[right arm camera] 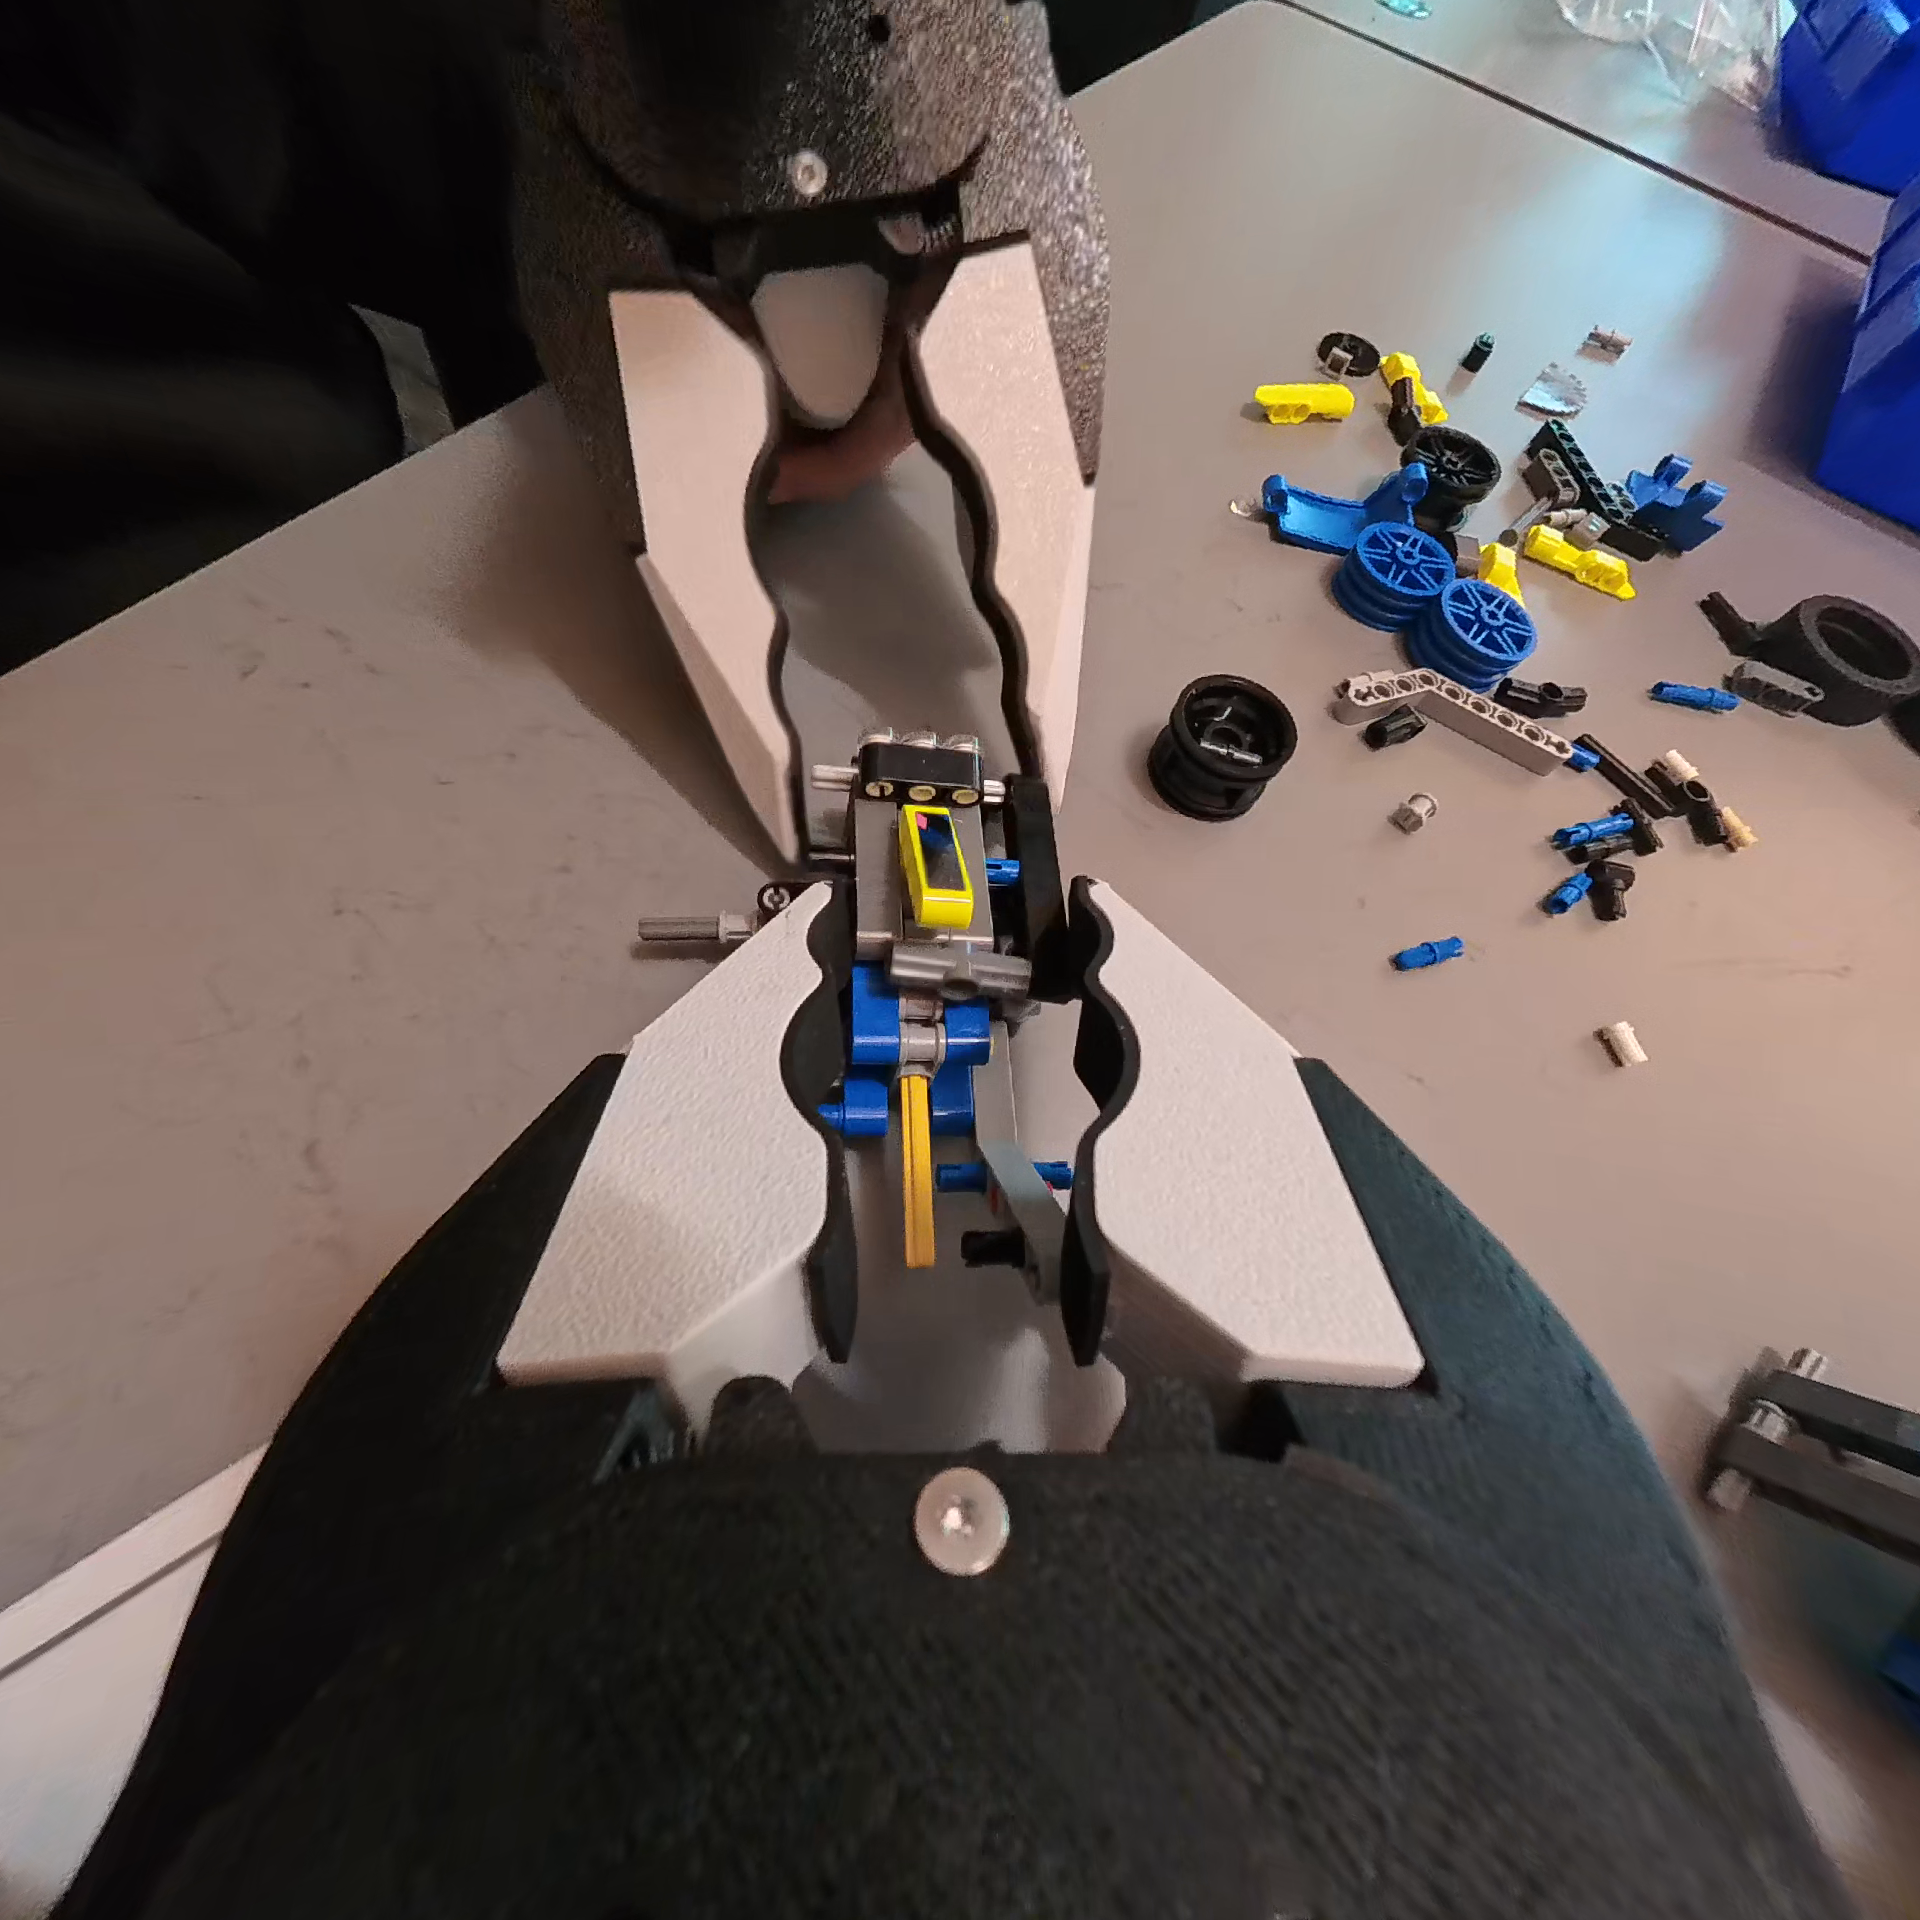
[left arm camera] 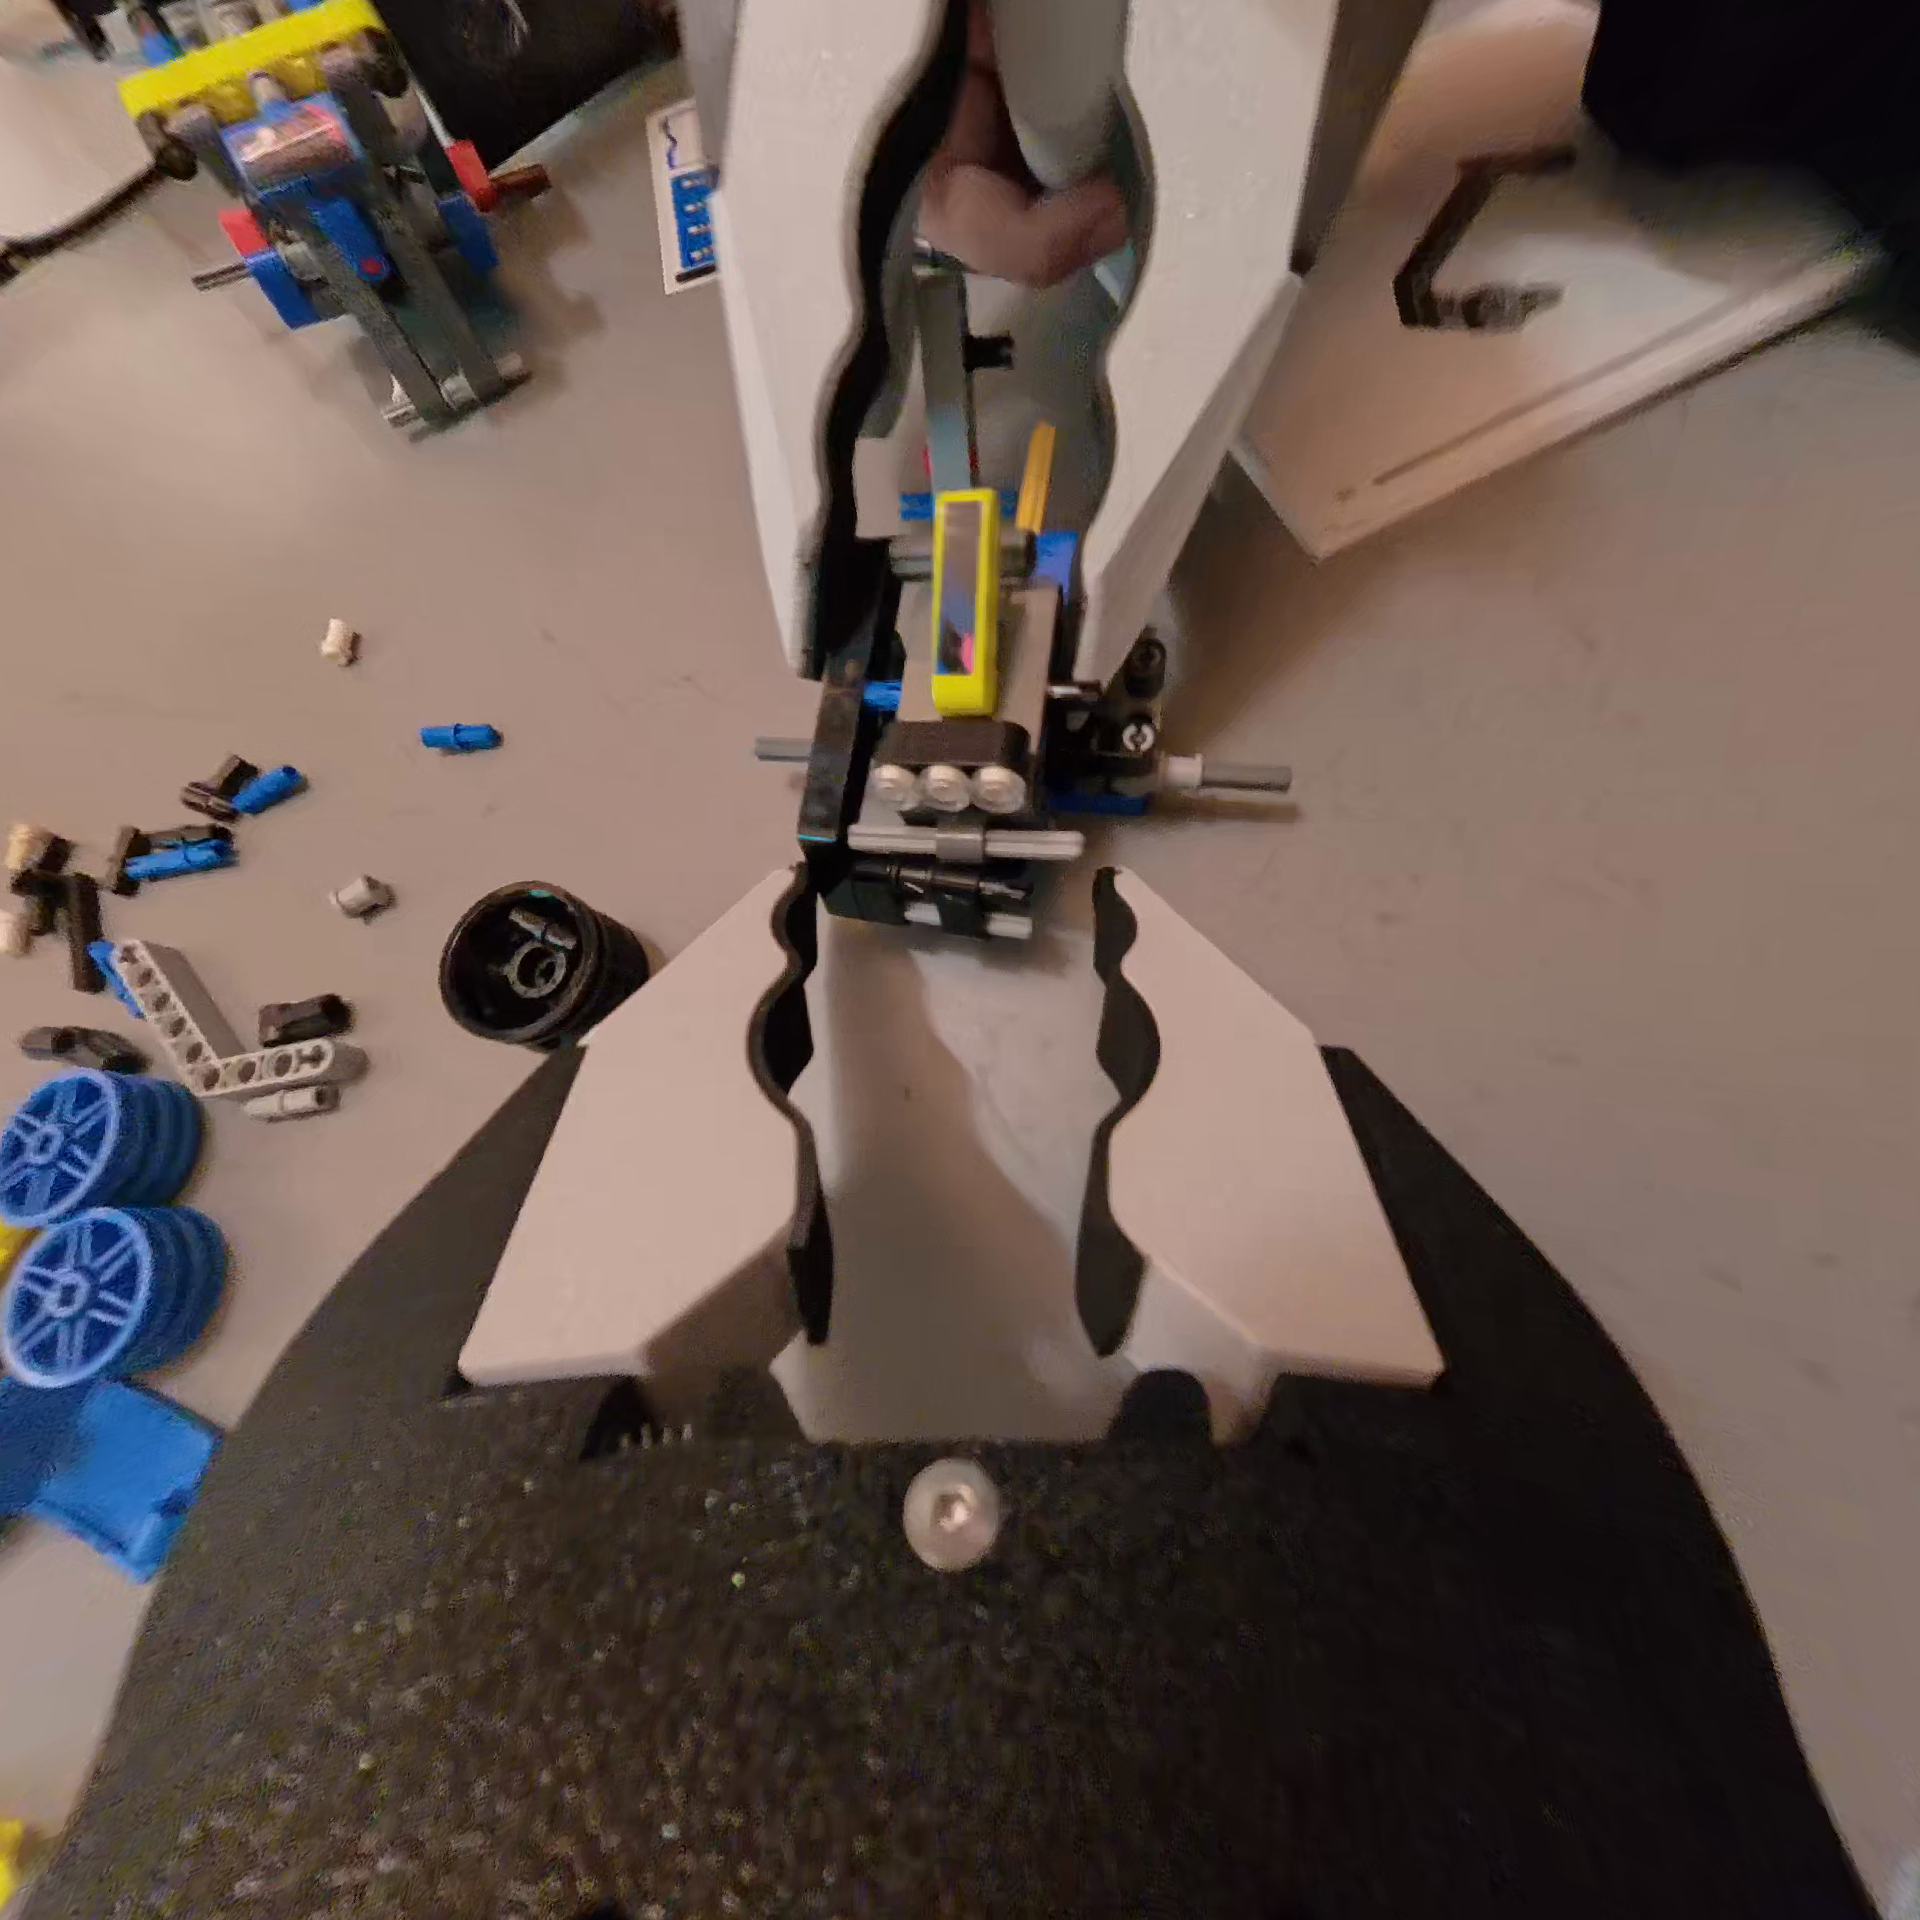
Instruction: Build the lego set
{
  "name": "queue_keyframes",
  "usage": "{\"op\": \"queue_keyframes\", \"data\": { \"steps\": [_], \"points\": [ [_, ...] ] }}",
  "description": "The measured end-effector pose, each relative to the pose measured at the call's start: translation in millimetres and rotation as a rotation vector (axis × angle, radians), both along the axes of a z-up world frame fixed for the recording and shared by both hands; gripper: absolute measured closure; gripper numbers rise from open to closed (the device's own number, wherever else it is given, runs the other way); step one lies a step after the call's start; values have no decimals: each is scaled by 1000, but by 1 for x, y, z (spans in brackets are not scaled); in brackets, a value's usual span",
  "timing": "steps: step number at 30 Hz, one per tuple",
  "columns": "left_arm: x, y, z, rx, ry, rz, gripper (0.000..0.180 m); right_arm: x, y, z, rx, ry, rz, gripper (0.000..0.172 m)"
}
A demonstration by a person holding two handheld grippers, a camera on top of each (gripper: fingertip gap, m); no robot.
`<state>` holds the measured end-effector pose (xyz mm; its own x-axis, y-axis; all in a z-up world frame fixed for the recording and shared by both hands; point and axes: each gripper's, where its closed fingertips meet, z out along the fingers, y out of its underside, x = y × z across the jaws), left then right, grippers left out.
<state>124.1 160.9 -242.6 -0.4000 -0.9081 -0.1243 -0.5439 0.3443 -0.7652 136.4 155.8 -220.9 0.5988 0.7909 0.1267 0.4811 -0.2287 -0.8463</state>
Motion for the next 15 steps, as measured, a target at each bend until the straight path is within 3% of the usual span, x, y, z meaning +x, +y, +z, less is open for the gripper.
{"op": "queue_keyframes", "data": {
  "steps": [4, 10, 15],
  "points": [
    [0, 0, 12, -8, -82, 18, 136, 3, -2, 0, -8, 2, -5, 132],
    [-10, 1, -3, 60, 0, 61, 146, 3, -1, 0, -3, 15, -15, 132],
    [-10, -5, 0, 68, -25, 43, 147, 4, -1, 0, 7, 15, -15, 131]
  ]
}}
